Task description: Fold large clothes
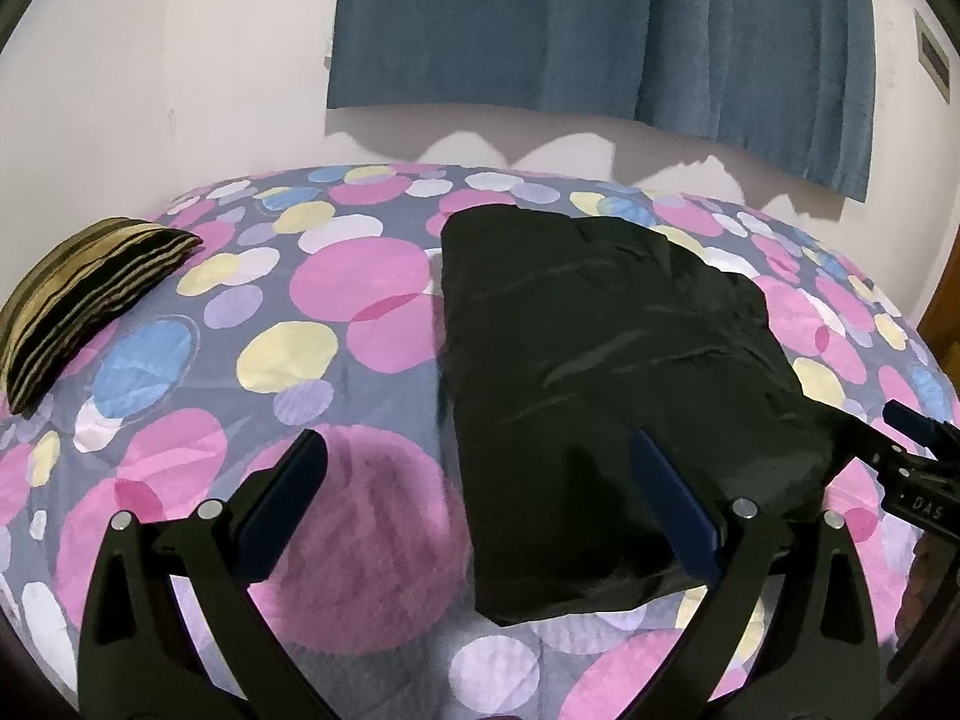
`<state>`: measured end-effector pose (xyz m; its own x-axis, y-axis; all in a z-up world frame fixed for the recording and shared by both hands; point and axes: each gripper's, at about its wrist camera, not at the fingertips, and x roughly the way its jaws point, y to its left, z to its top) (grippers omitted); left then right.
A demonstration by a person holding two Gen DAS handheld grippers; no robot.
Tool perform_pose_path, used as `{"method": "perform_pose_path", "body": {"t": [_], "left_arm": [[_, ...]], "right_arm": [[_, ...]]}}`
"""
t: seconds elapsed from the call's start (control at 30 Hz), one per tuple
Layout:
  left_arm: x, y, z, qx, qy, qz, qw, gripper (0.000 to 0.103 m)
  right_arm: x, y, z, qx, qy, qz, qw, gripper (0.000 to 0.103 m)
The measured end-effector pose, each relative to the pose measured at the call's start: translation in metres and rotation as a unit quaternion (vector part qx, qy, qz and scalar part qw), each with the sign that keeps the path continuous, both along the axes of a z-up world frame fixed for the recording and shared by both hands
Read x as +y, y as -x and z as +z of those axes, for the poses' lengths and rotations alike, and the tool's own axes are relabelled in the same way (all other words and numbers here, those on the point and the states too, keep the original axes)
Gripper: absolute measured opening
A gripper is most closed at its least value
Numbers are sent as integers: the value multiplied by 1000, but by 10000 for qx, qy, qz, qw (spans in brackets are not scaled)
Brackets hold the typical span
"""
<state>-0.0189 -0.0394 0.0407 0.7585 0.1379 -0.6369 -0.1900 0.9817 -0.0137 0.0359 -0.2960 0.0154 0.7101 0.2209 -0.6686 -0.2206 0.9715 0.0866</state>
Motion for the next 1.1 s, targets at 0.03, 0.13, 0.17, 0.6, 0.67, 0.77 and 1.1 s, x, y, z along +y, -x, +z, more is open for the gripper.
{"method": "perform_pose_path", "body": {"t": [0.03, 0.13, 0.17, 0.6, 0.67, 0.77, 1.1], "left_arm": [[0, 1, 2, -13, -11, 26, 10000, 100], [-1, 3, 5, -48, 8, 6, 10000, 100], [-1, 3, 6, -52, -5, 7, 10000, 100], [0, 4, 6, -41, -54, 122, 9999, 100], [0, 5, 7, -78, -76, 148, 9998, 100], [0, 4, 8, -103, -89, 95, 9999, 100], [0, 2, 6, -77, -145, 118, 9998, 101]], "right_arm": [[0, 0, 0, 21, -15, 7, 10000, 87], [0, 0, 1, 57, -37, 28, 10000, 87], [-1, 0, 2, 69, -41, 43, 10000, 87], [-1, 0, 4, 98, -79, 88, 9999, 87], [-1, 0, 4, 101, -77, 89, 9999, 87], [-2, -1, 3, 111, -81, 99, 9999, 87], [-1, -1, 2, 120, -76, 100, 9998, 87]]}}
